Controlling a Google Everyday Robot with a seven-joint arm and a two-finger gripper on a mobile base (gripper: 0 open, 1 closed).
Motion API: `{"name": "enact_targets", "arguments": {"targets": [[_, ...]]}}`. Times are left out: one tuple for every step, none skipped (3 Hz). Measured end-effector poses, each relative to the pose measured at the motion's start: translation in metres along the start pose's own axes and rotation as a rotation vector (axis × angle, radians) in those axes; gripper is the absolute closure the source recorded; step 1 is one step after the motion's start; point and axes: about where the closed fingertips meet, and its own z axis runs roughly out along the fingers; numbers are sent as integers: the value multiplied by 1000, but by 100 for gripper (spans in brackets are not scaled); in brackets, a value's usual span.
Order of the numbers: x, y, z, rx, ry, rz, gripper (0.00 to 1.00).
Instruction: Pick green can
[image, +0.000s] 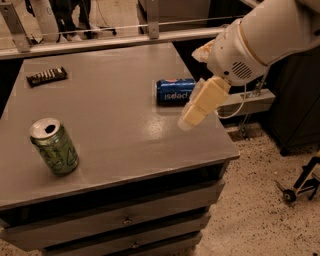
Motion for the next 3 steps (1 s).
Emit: {"name": "enact_targets", "arguments": {"targets": [[-17,13,36,-32,-63,3,0],[-56,44,107,-117,-201,11,0],[-105,78,171,-235,-345,29,0]]}}
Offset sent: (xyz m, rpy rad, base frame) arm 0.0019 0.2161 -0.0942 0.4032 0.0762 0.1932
